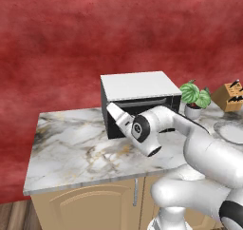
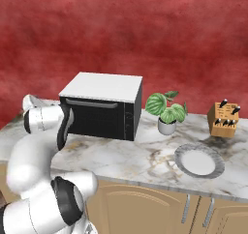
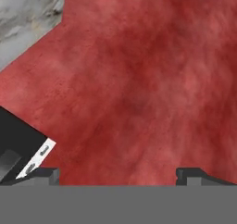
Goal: Pick up the bagel from the plate, place it on the toaster oven rack, close the door, and set the timer.
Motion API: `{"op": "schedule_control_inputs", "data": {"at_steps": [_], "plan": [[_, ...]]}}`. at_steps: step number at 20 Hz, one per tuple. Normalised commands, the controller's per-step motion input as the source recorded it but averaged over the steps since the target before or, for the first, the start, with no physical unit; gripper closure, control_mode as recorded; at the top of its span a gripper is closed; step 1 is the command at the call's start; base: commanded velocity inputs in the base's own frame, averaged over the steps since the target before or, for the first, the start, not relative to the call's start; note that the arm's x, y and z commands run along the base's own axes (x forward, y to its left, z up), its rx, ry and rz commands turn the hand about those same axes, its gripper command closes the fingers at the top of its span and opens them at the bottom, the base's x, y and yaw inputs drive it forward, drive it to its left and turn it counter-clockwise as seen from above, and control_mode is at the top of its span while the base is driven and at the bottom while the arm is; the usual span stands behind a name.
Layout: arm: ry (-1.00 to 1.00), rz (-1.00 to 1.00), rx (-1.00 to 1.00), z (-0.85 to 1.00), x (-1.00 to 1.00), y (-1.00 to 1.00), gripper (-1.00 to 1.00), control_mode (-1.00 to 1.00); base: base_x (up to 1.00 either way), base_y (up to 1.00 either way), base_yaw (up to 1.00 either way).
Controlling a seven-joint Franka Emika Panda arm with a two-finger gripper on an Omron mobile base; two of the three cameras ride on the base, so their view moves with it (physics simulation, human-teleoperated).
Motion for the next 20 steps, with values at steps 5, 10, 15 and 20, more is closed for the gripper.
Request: {"op": "schedule_control_inputs", "data": {"at_steps": [5,10,15,20], "plan": [[0.0,0.01,-0.01,1.0,-0.59,0.01,-1.0,-1.0,0.0,0.0,0.0],[0.01,0.0,0.0,1.0,-0.5,0.14,-1.0,-1.0,0.0,0.0,0.0],[0.18,-0.05,0.02,1.0,-0.6,0.12,-1.0,-1.0,0.0,0.0,0.0],[0.47,-0.21,0.09,0.93,-0.5,0.0,-1.0,-1.0,0.0,0.0,0.0]]}}
